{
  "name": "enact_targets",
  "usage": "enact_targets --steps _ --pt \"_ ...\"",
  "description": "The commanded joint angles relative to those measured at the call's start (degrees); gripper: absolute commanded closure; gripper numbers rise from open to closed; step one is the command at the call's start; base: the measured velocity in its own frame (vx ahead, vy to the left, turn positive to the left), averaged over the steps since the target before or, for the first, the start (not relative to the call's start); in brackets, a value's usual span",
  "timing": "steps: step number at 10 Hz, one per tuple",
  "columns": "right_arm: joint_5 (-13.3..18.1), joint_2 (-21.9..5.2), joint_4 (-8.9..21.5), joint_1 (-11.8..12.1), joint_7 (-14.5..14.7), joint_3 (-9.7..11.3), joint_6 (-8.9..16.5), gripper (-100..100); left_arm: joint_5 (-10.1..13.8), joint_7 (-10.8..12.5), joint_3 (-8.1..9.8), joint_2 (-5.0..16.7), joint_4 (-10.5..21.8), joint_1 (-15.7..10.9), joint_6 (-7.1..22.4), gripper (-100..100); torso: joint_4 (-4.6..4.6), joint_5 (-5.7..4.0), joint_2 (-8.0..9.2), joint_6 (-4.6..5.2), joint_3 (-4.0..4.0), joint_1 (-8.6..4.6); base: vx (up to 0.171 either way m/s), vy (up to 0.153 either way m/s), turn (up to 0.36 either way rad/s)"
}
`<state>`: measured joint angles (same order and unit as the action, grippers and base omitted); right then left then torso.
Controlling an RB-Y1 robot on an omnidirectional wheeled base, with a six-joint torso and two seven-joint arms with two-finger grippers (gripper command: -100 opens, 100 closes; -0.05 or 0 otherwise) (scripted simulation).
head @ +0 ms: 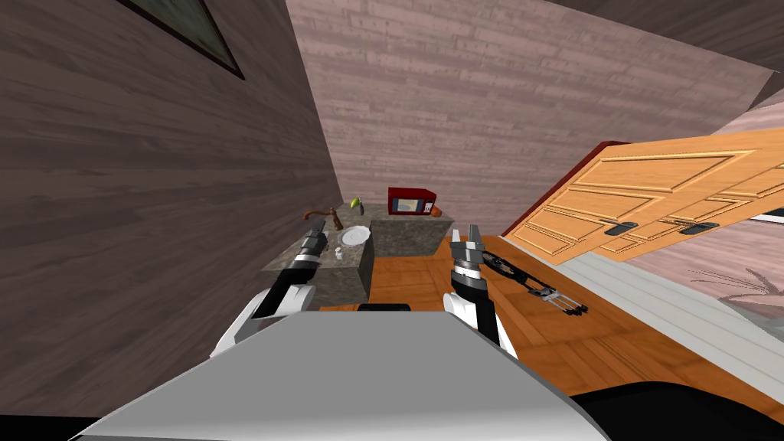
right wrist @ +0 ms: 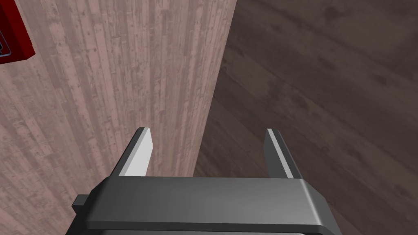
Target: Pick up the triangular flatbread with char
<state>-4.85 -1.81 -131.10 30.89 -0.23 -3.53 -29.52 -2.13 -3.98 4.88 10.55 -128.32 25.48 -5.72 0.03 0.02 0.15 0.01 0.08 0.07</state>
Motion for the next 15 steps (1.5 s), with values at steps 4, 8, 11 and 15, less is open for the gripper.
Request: enact_targets --steps 4,8,11,15 --pt "0.0 0.0 0.0 0.01 0.0 0.0 0.0 0 -1.32 1.27 2.51 2.1 1.0 -0.59 7.09 -100 -0.01 0.0 -0.04 -0.02 -0.02 0.01 -0.032 0.016 -0.056" --pt "0.0 0.0 0.0 0.0 0.0 0.0 0.0 0 -1.88 1.79 3.62 2.84 1.44 -0.94 12.91 -100 -0.01 -0.01 -0.07 0.01 -0.04 -0.04 -0.023 0.007 -0.049" --pt "0.0 0.0 0.0 0.01 0.0 0.0 0.0 0 -3.0 2.87 5.98 4.18 2.5 -1.68 18.39 -100 0.0 0.01 -0.03 -0.01 -0.01 0.02 -0.034 0.017 -0.08" --pt "0.0 0.0 0.0 0.01 0.0 0.0 0.0 0 -3.54 3.42 7.21 4.8 3.13 -2.06 24.11 -100 0.0 0.0 -0.04 -0.02 -0.02 -0.02 -0.026 0.008 -0.053"
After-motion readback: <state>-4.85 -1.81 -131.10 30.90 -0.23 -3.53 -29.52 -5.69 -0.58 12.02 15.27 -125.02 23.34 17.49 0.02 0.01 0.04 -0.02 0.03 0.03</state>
